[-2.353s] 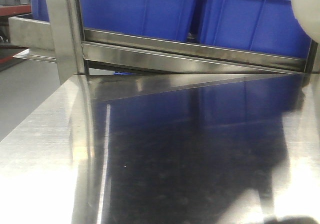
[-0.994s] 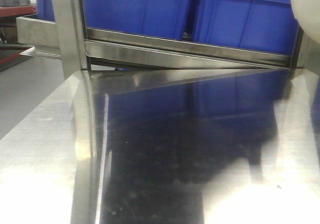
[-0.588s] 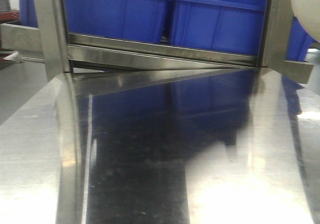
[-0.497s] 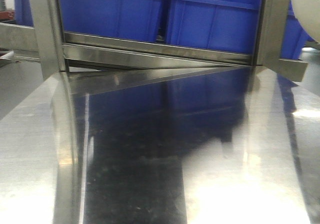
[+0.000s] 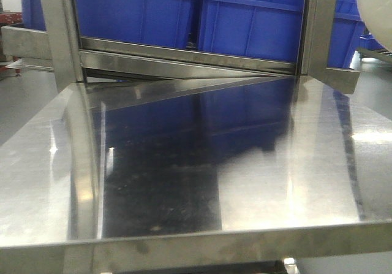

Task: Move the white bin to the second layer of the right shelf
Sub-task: 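Hold the lifted white bin in the right gripper above the table, then drive the base away from the table holding the white bin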

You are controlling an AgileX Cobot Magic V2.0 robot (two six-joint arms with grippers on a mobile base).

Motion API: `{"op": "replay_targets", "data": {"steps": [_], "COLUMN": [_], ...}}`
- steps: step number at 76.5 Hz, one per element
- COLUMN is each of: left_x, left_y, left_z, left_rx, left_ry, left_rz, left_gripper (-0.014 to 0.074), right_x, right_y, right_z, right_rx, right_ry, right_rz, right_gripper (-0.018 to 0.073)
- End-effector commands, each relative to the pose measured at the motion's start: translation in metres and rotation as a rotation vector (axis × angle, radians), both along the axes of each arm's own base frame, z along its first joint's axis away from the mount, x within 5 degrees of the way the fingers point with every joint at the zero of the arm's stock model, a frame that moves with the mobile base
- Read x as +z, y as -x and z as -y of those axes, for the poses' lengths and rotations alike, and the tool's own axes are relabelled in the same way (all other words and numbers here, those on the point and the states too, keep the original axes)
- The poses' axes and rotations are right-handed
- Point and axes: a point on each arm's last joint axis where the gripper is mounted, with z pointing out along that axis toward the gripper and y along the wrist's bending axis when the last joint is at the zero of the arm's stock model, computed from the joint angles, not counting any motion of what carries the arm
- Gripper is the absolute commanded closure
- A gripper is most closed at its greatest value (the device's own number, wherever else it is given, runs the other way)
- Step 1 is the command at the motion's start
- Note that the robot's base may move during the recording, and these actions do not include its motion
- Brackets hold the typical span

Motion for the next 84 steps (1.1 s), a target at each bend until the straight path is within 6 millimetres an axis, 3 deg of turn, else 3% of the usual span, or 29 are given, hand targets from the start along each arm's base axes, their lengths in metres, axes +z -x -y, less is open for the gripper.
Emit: {"op": "replay_targets", "data": {"steps": [1, 84], "left_x": [-0.0038, -0.0038], "left_y": [-0.0007, -0.0007], "left_z": [0.0004, 0.0004], "left_rx": [-0.006, -0.006], "left_ry": [0.011, 0.011], "left_rz": [0.064, 0.064], "left_gripper": [0.0512, 0.0512], "right_x": [0.0194, 0.0194], "right_y": [-0.0006, -0.0006], "right_z": [-0.0004, -0.0004], "right_rx": [0.007, 0.007], "right_ry": [-0.007, -0.007], "right_rz": [0.136, 0.136], "right_gripper": [0.0504, 0.0504]}}
